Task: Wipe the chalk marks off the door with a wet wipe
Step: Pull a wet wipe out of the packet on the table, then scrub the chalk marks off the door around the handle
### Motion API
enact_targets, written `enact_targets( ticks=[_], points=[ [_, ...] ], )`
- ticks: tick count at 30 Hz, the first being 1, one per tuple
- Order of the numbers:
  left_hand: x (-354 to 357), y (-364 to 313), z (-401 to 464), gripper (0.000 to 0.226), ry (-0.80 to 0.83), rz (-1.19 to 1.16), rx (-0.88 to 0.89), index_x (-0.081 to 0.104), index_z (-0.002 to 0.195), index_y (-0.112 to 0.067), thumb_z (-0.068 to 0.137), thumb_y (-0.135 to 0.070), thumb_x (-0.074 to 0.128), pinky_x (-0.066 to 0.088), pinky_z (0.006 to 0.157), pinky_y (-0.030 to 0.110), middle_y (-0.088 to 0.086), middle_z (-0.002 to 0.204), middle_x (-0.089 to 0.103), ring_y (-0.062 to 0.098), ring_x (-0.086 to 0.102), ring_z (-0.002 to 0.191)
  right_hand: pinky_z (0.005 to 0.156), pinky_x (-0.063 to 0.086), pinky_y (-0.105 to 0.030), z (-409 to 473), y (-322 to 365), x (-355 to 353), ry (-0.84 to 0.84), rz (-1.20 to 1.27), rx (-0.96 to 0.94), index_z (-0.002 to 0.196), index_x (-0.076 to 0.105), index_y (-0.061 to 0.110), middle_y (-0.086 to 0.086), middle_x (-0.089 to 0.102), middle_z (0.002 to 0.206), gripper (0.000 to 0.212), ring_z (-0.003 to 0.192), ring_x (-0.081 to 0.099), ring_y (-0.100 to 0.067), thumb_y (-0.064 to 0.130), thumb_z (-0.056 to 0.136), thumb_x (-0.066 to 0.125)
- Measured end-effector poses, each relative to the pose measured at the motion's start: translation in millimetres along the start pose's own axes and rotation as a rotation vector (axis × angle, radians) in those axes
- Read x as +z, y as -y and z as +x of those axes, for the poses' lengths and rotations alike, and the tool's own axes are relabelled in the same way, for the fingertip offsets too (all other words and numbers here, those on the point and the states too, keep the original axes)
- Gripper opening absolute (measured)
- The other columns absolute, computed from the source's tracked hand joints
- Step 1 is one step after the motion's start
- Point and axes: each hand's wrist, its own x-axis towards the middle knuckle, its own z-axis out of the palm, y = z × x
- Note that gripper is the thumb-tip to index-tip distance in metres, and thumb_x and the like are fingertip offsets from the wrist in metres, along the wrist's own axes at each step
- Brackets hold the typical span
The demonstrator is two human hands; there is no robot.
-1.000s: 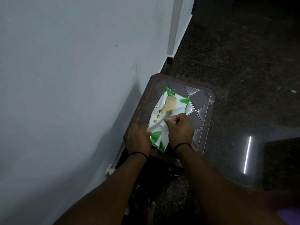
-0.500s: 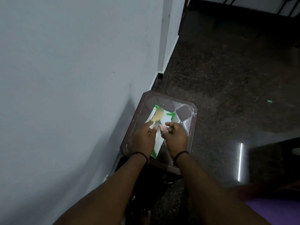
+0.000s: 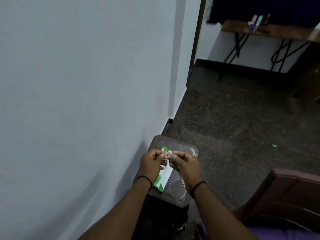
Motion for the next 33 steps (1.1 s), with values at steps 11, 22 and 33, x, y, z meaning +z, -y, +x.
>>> enact_targets(
  ticks=[11, 22, 33],
  points=[
    [-71.7, -157.9, -106.2, 0.023, -0.232, -0.15, 0.222, 0.067, 0.098, -0.01, 0.095, 0.005, 0.049, 0.059, 0.066, 0.033, 0.015, 0.089, 0.072, 0.02, 0.069, 0.071, 0.073, 0.062, -0.031, -109.0, 131.0, 74.5, 0.208, 0.148, -0.148, 0.089, 0.065, -0.001, -0.017, 0.072, 0.084, 0.005, 0.076, 0.071, -0.026, -0.002, 0.091, 0.062],
    [-198.3, -257.2, -239.4, 0.014, -0.467, -0.244, 0.469, 0.07, 0.094, -0.007, 0.089, -0.02, 0.07, 0.057, 0.058, 0.03, 0.007, 0.084, 0.075, 0.025, 0.071, 0.07, 0.066, 0.057, -0.03, -253.6, 181.1, 203.1, 0.469, 0.138, -0.406, 0.096, 0.066, -0.002, -0.015, 0.071, 0.083, 0.029, 0.075, 0.069, -0.022, 0.022, 0.084, 0.078],
    [-321.8, -324.2, -367.4, 0.034, -0.913, -0.084, 0.836, 0.071, 0.099, -0.019, 0.086, 0.01, 0.057, 0.059, 0.078, 0.027, -0.002, 0.1, 0.073, 0.011, 0.069, 0.096, 0.06, 0.056, -0.027, -418.7, 223.6, 313.2, 0.837, 0.283, -0.636, 0.098, 0.065, 0.009, -0.008, 0.071, 0.082, 0.016, 0.072, 0.07, -0.02, 0.0, 0.098, 0.052]
  ],
)
